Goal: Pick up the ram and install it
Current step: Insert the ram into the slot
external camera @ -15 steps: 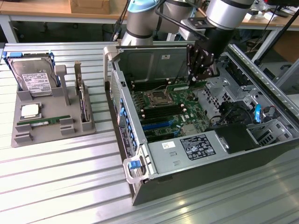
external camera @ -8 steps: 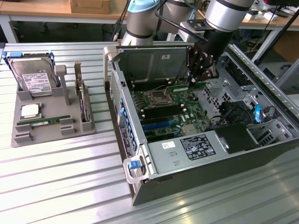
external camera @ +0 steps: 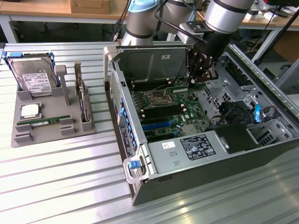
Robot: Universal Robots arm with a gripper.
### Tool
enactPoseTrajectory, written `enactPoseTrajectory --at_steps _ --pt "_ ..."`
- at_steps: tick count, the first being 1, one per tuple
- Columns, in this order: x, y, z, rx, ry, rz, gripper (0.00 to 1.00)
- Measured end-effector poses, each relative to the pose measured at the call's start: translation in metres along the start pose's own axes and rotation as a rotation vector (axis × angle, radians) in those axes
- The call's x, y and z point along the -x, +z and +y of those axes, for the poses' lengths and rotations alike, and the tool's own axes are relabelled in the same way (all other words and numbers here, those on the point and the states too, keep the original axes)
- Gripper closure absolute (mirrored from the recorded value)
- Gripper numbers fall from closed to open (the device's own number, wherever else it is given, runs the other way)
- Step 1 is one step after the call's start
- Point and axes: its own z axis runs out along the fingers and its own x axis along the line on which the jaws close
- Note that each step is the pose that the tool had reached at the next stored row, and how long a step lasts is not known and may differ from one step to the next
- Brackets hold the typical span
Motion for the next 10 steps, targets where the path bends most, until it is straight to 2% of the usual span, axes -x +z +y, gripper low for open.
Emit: enactPoseTrajectory --at_steps 10 --pt "-0.0001 0.0063 -0.0002 0.0 0.0 0.0 0.88"
